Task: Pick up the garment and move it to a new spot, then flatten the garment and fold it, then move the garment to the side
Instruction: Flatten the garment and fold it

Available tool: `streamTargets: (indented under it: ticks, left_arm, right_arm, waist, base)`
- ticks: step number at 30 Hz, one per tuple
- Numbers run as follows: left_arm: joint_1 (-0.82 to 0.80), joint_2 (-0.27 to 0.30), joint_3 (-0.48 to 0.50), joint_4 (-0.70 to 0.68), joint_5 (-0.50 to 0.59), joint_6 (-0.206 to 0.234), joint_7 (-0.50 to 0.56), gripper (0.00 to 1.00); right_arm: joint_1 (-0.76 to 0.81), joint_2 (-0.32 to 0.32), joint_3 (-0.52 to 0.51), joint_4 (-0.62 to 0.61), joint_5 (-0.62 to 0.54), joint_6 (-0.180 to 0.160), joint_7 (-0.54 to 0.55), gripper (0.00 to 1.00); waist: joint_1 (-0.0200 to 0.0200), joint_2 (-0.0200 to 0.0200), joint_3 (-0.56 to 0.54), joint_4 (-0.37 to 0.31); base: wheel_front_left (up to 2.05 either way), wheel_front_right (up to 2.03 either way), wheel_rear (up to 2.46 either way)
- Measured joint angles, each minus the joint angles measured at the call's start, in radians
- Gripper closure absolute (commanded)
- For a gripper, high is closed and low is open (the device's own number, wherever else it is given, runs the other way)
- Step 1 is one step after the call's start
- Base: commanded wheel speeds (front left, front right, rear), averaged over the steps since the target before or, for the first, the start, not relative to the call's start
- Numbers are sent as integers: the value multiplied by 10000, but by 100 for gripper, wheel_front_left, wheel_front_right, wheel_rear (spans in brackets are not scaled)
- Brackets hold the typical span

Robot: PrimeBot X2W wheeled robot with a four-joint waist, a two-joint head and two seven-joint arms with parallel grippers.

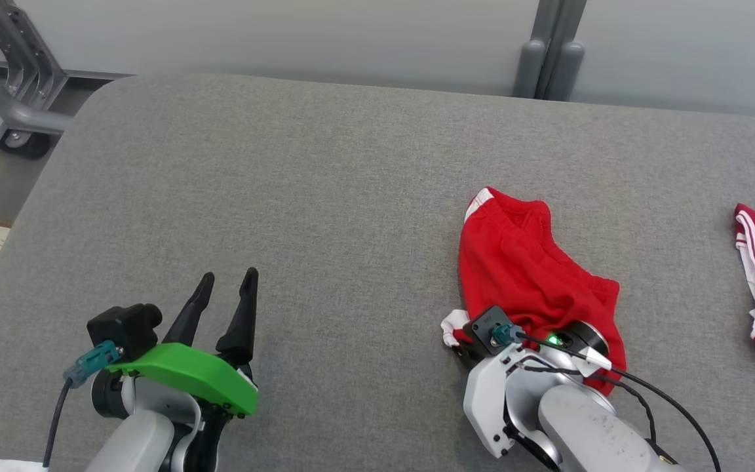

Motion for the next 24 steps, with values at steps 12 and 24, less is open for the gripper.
streamTargets:
  ticks: [12,24]
  left_arm:
    - [310,414,437,-309,0,63,-10,0]
    - [260,648,-113,-886,324,71,546,0]
  right_arm:
    - [58,-180,-1244,-2370,1628,247,-451,100]
    - [2735,-1764,-2746,-4084,3597,337,472,100]
  waist:
    - [0,0,55,-862]
    - [0,0,131,-2378]
  base:
    - [0,0,0]
    - [0,0,0]
